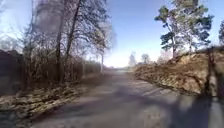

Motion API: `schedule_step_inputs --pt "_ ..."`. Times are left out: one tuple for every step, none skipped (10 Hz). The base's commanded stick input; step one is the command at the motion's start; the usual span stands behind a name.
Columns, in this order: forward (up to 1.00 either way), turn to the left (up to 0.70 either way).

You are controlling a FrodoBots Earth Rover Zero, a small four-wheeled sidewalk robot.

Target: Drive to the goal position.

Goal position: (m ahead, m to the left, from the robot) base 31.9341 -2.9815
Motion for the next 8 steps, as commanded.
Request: schedule_step_inputs --pt "1.00 0.00" --pt "1.00 0.00" --pt "1.00 0.00" --pt "1.00 0.00" --pt "1.00 0.00" --pt "1.00 0.00" --pt "1.00 0.00" --pt "1.00 0.00"
